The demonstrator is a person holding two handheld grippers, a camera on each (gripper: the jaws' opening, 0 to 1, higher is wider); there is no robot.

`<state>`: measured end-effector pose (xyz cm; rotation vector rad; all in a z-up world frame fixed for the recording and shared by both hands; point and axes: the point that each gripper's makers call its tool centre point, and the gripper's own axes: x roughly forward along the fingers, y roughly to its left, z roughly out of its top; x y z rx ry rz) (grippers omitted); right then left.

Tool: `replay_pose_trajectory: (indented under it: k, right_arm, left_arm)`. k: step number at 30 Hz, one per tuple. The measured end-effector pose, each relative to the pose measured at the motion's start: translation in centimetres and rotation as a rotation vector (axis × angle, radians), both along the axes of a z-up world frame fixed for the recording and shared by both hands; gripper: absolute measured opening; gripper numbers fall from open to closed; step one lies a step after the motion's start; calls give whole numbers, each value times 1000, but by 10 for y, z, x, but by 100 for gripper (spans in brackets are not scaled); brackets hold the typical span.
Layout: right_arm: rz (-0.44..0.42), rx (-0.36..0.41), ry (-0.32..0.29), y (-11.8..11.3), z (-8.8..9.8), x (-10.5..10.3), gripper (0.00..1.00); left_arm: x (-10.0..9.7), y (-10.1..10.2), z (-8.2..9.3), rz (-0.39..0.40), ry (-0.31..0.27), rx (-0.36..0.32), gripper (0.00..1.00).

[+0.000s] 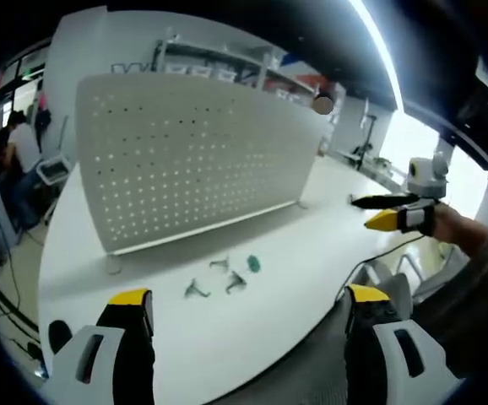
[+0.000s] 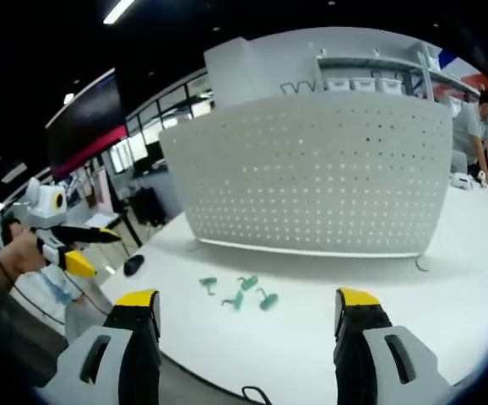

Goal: Insert the hook assembly into the mounting plate slot until the hook locks in place.

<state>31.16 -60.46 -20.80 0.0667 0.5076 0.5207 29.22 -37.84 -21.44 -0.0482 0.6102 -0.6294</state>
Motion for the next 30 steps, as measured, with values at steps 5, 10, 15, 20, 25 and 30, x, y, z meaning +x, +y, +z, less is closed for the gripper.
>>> replay_pose_trajectory:
  k: [5,10,15,20,25,30]
  right_arm:
    - [3,3,3,2,-1,0,86]
    - [11,1,6,4,-1,-1,85]
    - [13,-3,10,5,-2,-1,85]
    - [10,-7,7,3,-1,-1,85]
    - [6,-5,8,2,-1,-1,85]
    - [8,-3,15,3,-4,-3,85]
  left_arm:
    - [-2,1,-3,1,8,4,95]
    - [-2,2,-4,4,10,3,95]
    - [-3,3,-5,4,11,4,95]
    - [-2,5,-6,12,11,10,95]
    - [0,10,-5,25,-2,6,93]
    - [3,11,-6,24,-21,12,89]
